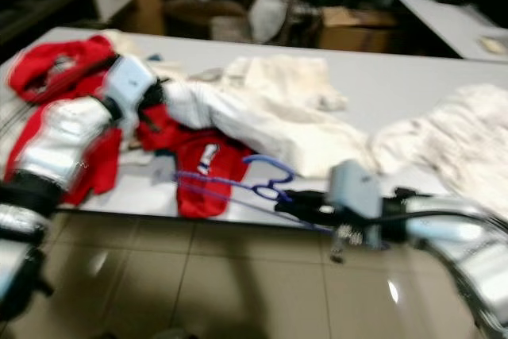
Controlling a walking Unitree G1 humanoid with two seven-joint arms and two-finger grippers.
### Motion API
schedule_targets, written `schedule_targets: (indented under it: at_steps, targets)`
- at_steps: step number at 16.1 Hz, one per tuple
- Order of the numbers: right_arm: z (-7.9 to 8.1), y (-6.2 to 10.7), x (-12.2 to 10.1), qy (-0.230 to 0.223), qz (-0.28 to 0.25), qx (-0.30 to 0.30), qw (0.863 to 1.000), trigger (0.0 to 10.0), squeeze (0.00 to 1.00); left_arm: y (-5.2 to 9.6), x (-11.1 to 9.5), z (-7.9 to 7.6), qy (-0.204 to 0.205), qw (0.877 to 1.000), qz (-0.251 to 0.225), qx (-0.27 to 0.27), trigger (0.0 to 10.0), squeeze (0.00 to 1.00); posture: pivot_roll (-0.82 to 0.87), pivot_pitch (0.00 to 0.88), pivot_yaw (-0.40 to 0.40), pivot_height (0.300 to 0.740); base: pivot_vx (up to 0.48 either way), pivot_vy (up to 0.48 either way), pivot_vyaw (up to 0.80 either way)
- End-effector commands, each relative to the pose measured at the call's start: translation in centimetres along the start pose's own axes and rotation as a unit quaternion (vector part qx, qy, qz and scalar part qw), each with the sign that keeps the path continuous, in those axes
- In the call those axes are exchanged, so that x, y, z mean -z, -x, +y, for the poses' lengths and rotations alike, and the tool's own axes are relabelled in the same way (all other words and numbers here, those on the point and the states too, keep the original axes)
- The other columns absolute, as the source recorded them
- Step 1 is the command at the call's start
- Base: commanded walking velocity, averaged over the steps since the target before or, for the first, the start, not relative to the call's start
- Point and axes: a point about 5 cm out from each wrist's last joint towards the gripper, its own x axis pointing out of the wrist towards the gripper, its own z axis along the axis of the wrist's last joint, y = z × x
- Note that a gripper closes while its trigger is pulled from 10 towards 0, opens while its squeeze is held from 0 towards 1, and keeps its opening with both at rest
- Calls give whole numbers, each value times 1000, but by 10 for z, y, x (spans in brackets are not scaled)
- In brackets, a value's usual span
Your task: Hang hanger
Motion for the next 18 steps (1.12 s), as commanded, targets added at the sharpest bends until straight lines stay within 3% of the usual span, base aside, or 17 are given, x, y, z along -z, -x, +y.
schedule_targets:
  at_steps: [1,3,4,5,7,10,11,12,13,15,16,17,18]
  targets:
    - [-1,8,-12,1,-17,-6,1000,10000,0,2,0,4,-33,999,13,18,10000,1000,-65,0,22,740,0,0,0]
    - [-6,20,-21,-7,-40,13,999,10000,0,14,7,14,-59,997,37,41,10000,1000,-65,0,22,740,0,0,0]
    - [-15,27,-30,-8,-74,47,996,10000,0,21,9,21,-47,997,36,50,10000,1000,-63,0,22,740,0,0,0]
    - [-23,33,-38,-18,-109,86,990,10000,0,30,10,27,-6,998,16,60,10000,1000,-63,0,24,740,0,0,0]
    - [-28,37,-41,-41,-140,126,981,10000,0,51,18,31,32,995,6,94,10000,1000,-62,0,24,740,0,0,0]
    - [-27,31,-37,-70,-148,156,974,10000,0,101,38,34,21,976,91,195,10000,1000,-56,0,12,740,0,0,0]
    - [-27,31,-37,-70,-148,156,974,10000,0,101,38,34,21,976,91,195,10000,1000,-56,0,12,740,0,0,0]
    - [-33,24,-34,-91,-149,190,966,10000,0,110,29,41,52,986,41,156,10000,1000,-54,0,-4,740,0,0,0]
    - [-44,11,-20,-136,-124,278,943,10000,0,111,8,51,114,991,-69,31,10000,1000,-59,0,-9,740,0,0,0]
    - [-48,2,-8,-153,-91,343,922,10000,0,100,-7,39,197,966,-149,-70,10000,1000,-61,0,-24,740,0,0,0]
    - [-49,0,-6,-155,-80,364,915,10000,0,97,-10,34,209,961,-159,-89,10000,961,-61,0,-29,740,0,0,0]
    - [-53,-7,-3,-177,-85,417,888,10000,0,86,-16,12,239,947,-174,-127,10000,820,-58,13,-44,740,0,0,0]
    - [-55,-13,-1,-213,-109,473,848,10000,0,76,-17,-15,262,941,-165,-137,10000,820,-61,16,-44,740,0,0,0]
